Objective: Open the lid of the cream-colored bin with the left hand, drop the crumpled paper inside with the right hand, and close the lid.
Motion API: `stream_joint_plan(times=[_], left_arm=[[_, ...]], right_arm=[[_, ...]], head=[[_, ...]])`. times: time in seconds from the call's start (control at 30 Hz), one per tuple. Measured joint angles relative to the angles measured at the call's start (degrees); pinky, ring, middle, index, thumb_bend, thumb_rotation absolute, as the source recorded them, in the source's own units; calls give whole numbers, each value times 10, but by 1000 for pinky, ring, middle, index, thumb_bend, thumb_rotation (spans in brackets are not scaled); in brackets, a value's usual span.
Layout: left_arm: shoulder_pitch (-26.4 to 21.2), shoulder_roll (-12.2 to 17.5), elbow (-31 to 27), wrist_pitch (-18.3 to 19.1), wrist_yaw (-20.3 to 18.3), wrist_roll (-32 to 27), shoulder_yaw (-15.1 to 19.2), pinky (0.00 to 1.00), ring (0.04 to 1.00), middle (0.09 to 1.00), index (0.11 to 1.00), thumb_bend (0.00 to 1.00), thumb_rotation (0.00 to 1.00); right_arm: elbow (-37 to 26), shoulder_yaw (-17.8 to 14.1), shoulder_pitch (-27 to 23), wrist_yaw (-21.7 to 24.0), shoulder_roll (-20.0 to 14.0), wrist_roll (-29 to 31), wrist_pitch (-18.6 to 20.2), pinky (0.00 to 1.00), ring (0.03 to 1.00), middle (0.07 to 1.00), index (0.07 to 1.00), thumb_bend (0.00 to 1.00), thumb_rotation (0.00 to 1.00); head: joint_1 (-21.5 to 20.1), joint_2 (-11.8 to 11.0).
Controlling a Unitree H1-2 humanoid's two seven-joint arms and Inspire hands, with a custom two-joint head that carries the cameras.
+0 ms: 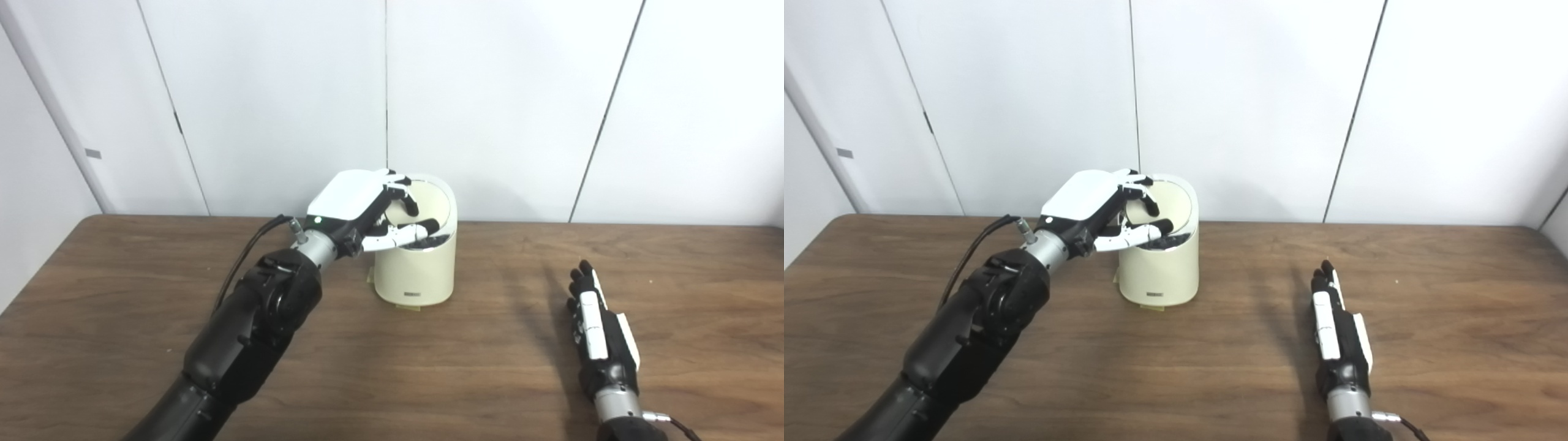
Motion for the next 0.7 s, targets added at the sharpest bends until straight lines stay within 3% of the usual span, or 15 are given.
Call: stream_joint_plan(times=[0.13,0.4,0.7], left_arm=[[-6,17,1,-14,-2,41,-29,961,997,960,734,617,1000],[-36,35,1,-26,-28,113,-74,999,1000,981,722,656,1000],[-35,38,-28,-22,-72,128,-69,991,997,958,746,643,1000]], right_arm=[[-4,0,1,-2,1,-1,4,1000,986,979,1000,557,911],[-19,4,7,0,15,4,17,1000,960,963,1000,598,893],[-20,4,9,0,15,4,18,1000,962,962,1000,587,905]], head=[[-4,1],[-6,1],[-3,4]])
